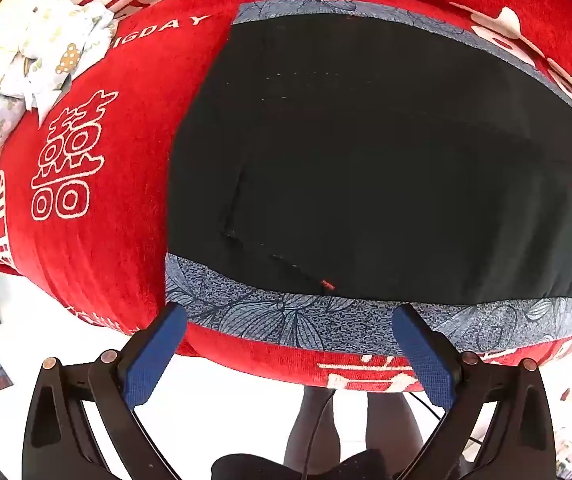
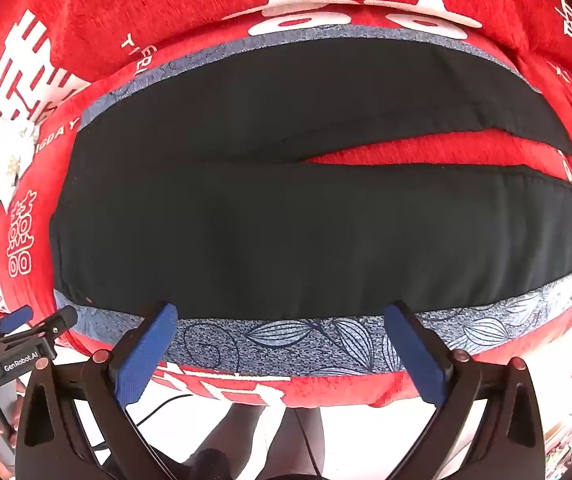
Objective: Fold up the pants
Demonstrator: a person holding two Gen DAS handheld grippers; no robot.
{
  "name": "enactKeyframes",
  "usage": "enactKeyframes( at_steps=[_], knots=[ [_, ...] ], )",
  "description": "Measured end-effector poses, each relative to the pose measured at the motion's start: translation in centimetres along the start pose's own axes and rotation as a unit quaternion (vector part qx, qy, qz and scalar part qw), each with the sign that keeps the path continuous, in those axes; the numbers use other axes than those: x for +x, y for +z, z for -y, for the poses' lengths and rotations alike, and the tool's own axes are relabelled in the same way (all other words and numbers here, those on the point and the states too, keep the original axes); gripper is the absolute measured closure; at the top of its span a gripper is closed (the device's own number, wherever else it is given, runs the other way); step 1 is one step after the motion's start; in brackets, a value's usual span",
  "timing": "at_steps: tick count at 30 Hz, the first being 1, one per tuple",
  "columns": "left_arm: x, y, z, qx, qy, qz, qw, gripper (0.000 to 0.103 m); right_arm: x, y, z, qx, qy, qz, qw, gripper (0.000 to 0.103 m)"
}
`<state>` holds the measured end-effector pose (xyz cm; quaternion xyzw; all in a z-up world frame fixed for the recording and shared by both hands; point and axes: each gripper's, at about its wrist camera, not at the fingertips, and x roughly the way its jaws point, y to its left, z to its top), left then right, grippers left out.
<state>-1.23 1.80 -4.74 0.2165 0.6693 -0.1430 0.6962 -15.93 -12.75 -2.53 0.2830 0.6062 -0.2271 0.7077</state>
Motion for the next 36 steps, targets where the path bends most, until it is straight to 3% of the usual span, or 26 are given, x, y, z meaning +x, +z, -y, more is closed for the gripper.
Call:
enactKeyframes(
  at_steps=[9,36],
  knots=[
    [0.1,0.0,0.8,0.009,0.018,0.001,0.9998,0.000,0.7,0.0,3.0,0.009,0.007,-0.004,1.000,0.000],
    [0.7,0.0,1.7,0.009,0.013,-0.010,0.9998,0.000,0.4,-0.4,2.9,-0.010,0.011,0.016,1.000,0.000]
  ],
)
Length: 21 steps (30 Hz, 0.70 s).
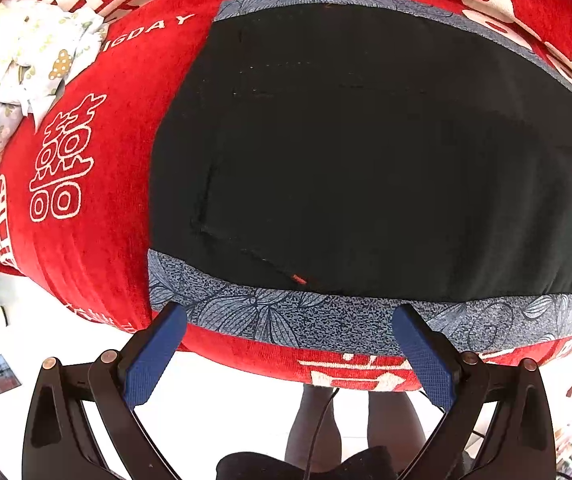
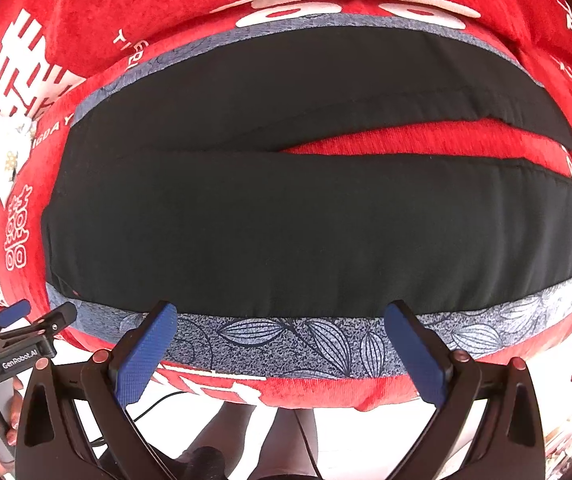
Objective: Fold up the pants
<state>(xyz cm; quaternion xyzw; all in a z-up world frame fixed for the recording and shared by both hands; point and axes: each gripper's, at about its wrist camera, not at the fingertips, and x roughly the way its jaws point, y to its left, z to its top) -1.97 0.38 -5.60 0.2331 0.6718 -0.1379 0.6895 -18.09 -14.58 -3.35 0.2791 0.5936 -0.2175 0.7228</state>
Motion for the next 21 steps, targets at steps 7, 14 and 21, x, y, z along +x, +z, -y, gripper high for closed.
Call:
enactKeyframes(
  at_steps=[7,14,21],
  knots=[
    [-0.2,0.2,0.0,-0.001,0.004,0.002,1.0000,0.000,0.3,0.8,0.2,-0.005,-0.022,-0.017,1.000,0.000],
    [-0.4,0.2,-0.3,-0.012,0.005,-0.001,0.9999,0.000,0.6,1.2,0.7,-0.012,-0.028,-0.031,0.999,0.000],
    [-0.8,-0.4,-0.5,-0.029,0.008,-0.001,0.9995,0.000,0.7,1.5,1.0,-0.023,-0.023,-0.035,0.999,0.000]
  ],
)
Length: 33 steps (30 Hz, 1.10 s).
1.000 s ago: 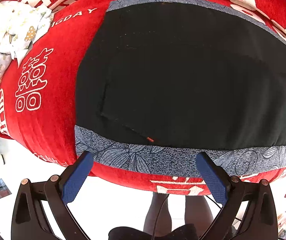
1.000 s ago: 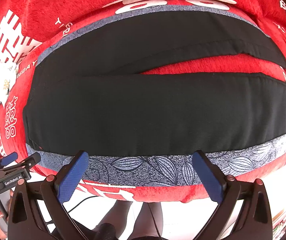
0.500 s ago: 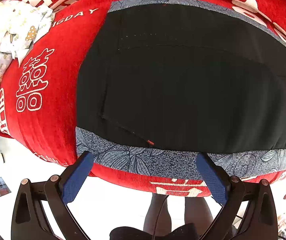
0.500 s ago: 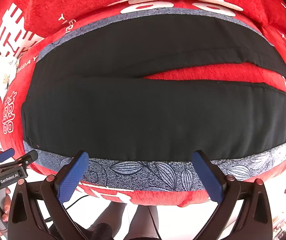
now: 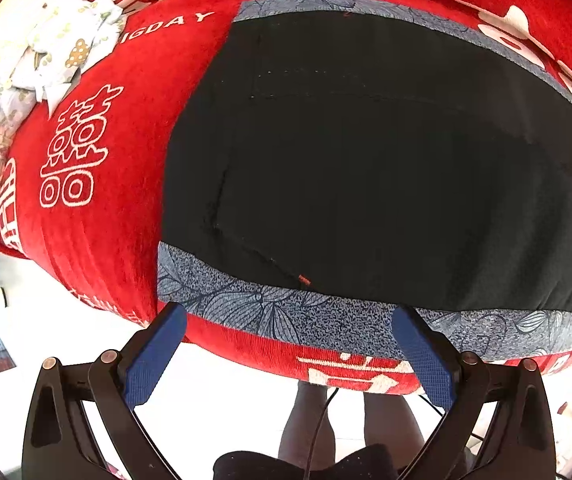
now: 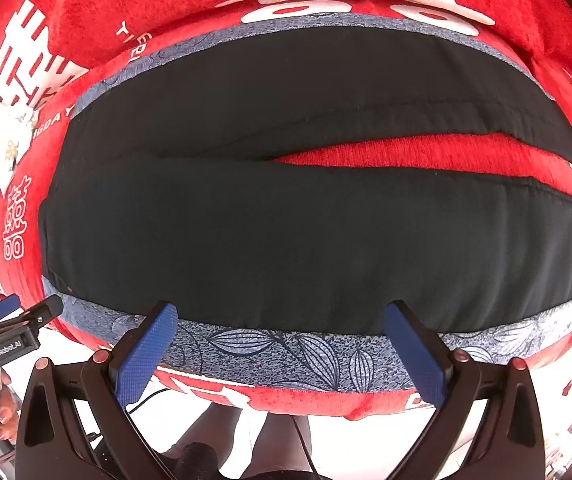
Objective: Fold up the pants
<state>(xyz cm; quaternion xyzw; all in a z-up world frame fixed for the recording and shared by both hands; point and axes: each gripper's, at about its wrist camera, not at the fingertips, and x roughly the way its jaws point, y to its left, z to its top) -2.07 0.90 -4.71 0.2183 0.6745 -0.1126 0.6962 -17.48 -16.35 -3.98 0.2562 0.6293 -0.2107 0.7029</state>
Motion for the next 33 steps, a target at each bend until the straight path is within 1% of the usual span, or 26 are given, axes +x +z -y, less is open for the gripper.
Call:
enactKeyframes(
  at_steps=[9,14,21,26,33],
  knots=[
    [-0.3,-0.8,-0.2,-0.016,0.000,0.005,0.9999,0.000,0.1,0.1,0.6,-0.013,-0.002,-0.002,1.000,0.000],
    [0.1,-1.1,-0.6,-0.023,-0.004,0.001,0.9997,0.000,0.3,0.0,0.5,-0.020,-0.008,0.001,1.000,0.000],
    [0.7,-1.2,-1.2,-0.010,-0.010,0.005,0.9999,0.000,0.6,-0.6,-0.1,-0.023,-0.019,0.001,1.000,0.000],
    [0.8,-1.3,-2.4,-0.010,-0.018,0.012,0.9997,0.000,0.6,-1.3,-0.7,-0.018,-0.024,0.003,1.000,0.000],
    [1.1,-1.7,-4.1,0.002,-0.015,0.021,0.9997,0.000,0.4,-1.9,-2.0,-0.020,-0.038,0.008,0.999,0.000]
  ],
)
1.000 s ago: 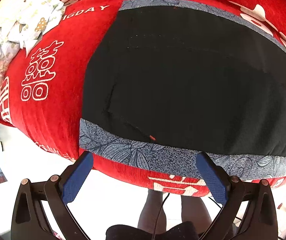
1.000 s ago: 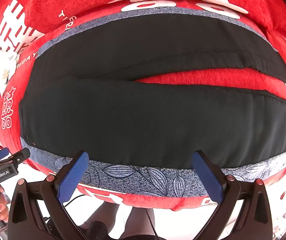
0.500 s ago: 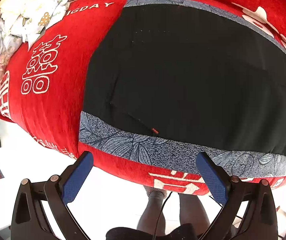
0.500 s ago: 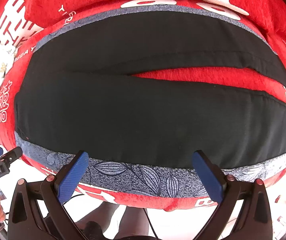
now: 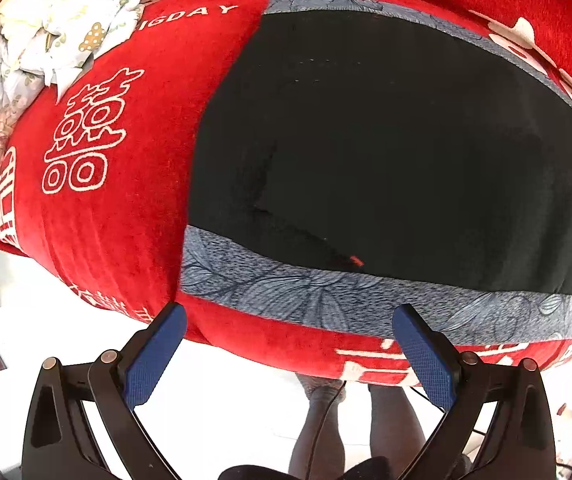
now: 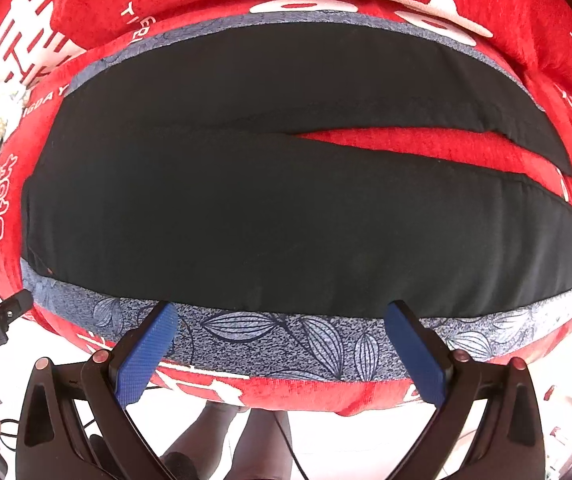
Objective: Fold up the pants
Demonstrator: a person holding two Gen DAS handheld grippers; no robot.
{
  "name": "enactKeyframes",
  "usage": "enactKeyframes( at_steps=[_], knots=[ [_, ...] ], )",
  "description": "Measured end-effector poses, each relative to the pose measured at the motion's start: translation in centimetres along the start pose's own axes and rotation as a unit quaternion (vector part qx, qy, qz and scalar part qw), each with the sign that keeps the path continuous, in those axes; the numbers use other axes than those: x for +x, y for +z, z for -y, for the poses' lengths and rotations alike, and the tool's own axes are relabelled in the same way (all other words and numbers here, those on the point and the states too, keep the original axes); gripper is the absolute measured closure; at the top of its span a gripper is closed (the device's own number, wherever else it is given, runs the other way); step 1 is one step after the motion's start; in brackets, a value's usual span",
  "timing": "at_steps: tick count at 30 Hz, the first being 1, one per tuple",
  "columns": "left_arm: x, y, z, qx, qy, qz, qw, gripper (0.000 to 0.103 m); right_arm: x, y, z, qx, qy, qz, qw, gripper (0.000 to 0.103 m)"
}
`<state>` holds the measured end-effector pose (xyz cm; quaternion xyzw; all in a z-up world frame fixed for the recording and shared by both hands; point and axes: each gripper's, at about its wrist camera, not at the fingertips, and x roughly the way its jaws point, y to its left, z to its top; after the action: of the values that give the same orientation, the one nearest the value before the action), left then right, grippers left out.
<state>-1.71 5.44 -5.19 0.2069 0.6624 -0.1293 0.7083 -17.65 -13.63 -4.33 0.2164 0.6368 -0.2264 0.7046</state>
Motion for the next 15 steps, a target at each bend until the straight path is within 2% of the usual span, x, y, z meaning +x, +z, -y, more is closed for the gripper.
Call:
enactKeyframes(
  at_steps=[8,12,15],
  knots=[
    [-0.2,-0.4,-1.2,0.001,-0.022,0.009,0.9997,0.000,-0.4,-0.4,-0.9,0.014,0.016,0.001,1.000,0.000],
    [-0.1,-0.2,-2.1,-0.001,-0.053,0.017,0.9985,0.000,-0.7,-0.7,-1.1,0.023,0.034,0.003,0.999,0.000],
    [-0.3,-0.1,-3.1,-0.006,-0.097,0.030,0.9948,0.000,-0.8,-0.8,-1.4,0.030,0.063,0.003,0.998,0.000]
  ],
)
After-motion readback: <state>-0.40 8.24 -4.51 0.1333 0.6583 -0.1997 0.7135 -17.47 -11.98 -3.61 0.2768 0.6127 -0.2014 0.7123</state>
